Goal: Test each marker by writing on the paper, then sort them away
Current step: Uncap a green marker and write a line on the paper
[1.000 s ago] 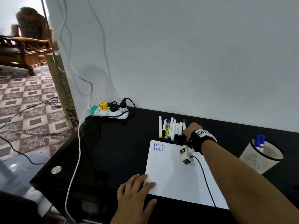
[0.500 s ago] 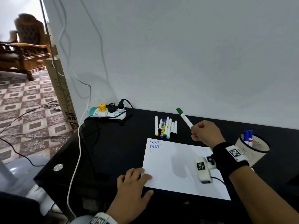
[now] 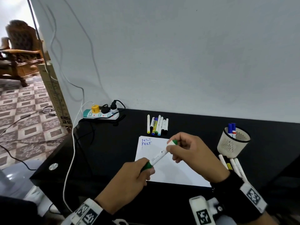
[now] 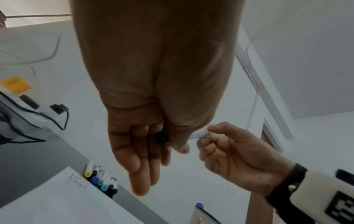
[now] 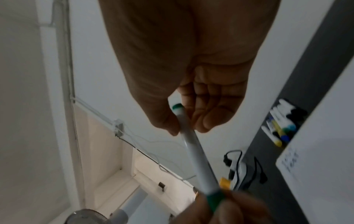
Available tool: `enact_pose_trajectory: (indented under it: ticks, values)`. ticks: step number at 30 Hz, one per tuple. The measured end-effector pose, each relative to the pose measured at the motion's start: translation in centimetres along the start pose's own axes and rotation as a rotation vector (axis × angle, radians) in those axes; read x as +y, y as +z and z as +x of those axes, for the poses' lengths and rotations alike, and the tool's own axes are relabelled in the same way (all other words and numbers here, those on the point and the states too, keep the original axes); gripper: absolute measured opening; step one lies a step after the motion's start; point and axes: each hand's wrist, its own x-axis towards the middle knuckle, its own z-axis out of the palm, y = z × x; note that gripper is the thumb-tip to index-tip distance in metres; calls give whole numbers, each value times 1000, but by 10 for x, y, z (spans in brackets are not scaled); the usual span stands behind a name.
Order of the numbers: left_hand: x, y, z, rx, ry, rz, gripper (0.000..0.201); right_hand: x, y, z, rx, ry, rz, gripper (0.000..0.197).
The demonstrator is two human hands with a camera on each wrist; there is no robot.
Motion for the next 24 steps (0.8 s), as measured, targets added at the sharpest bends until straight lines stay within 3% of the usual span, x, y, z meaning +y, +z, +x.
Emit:
enact_pose_trajectory:
  ticks: [7, 16, 20, 22, 24]
  values:
    - [29, -4, -19, 7, 64, -132, 33, 2, 35, 2, 3, 22, 203, 30]
    - [29, -30, -15, -135, 52, -358, 46, -5, 57, 10, 87, -29, 432, 34]
    - [10, -37, -28, -218, 72, -623, 41, -8, 16, 35, 398, -44, 862, 37]
    - [-8, -38, -34, -134, 14, -652, 40, -7, -14, 50, 514, -86, 950, 39]
    - [-26, -34, -32, -12, -37, -552, 42, 2, -21, 61, 515, -84, 900, 33]
